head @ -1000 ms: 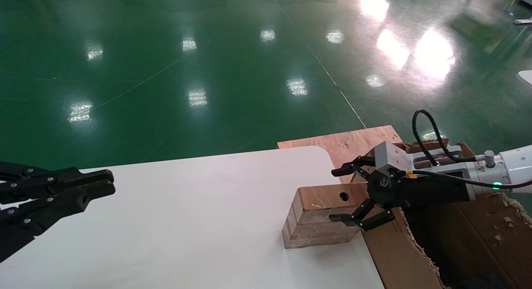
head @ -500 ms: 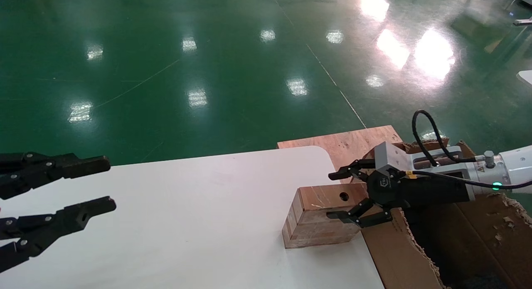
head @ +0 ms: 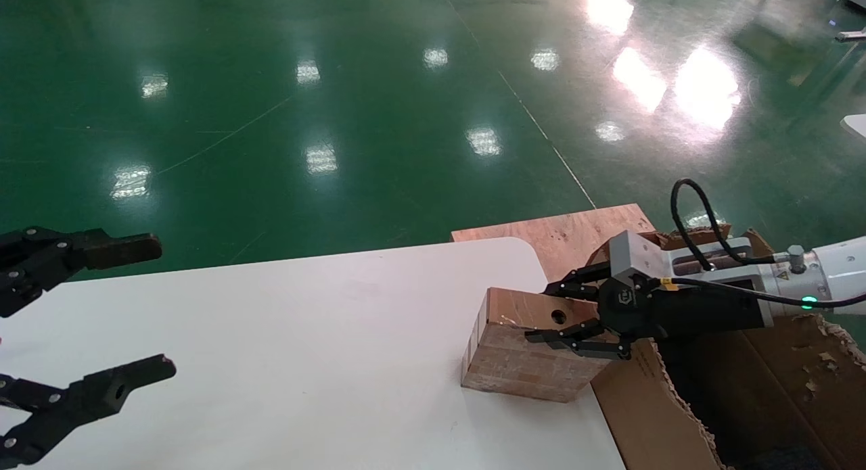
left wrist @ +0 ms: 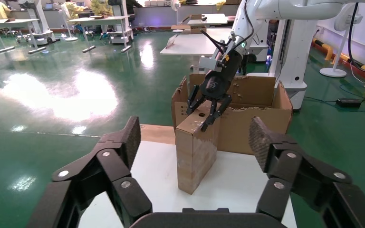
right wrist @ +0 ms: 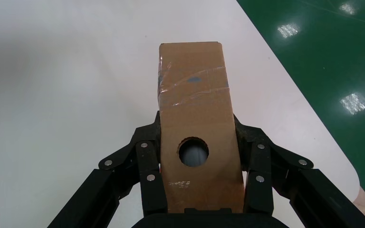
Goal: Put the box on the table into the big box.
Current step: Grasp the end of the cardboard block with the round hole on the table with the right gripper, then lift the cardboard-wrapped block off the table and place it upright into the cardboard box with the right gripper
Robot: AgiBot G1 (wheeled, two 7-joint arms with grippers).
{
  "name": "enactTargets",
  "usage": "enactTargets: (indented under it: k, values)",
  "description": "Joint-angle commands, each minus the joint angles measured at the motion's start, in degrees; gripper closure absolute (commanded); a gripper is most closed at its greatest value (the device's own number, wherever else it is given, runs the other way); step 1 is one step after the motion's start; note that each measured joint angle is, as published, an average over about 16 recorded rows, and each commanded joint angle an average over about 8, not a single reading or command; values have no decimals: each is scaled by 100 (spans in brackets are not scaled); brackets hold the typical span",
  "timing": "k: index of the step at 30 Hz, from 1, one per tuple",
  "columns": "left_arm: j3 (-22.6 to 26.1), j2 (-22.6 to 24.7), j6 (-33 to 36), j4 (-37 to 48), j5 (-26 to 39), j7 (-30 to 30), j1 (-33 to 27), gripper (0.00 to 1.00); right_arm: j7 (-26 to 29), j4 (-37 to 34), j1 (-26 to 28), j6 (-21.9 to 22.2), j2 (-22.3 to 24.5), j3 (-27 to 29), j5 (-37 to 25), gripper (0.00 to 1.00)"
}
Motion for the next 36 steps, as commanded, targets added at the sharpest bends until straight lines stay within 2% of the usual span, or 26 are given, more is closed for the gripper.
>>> enactTargets:
  k: [1,5,10,15,19,24,30,33,36]
  values:
    - [0,0,0,0,0,0,0,0,-29,-15,-8,12,-4,0,-13,100]
    - [0,0,0,0,0,0,0,0,226,139,18,26,13,-4,123,100]
    - [0,0,0,0,0,0,0,0,1004,558,132,13,175,32,569,100]
    - [0,0,0,1,0,0,0,0,1781,1099,293,57,555,176,1171,100]
    - [1,0,0,1,0,0,0,0,2286,1636,529,235,1041,344,1454,100]
    - [1,0,0,1,0,0,0,0,2929,2490,888,798,2000,564,1417,100]
    - [1,0,0,1,0,0,0,0,3520,3681,1033,1612,3529,629,1468,100]
    - [1,0,0,1,0,1,0,0,3685,4214,1037,2003,4287,340,1552,100]
    - [1,0,0,1,-1,1,0,0,3771,4623,1057,2354,4904,-244,1650,100]
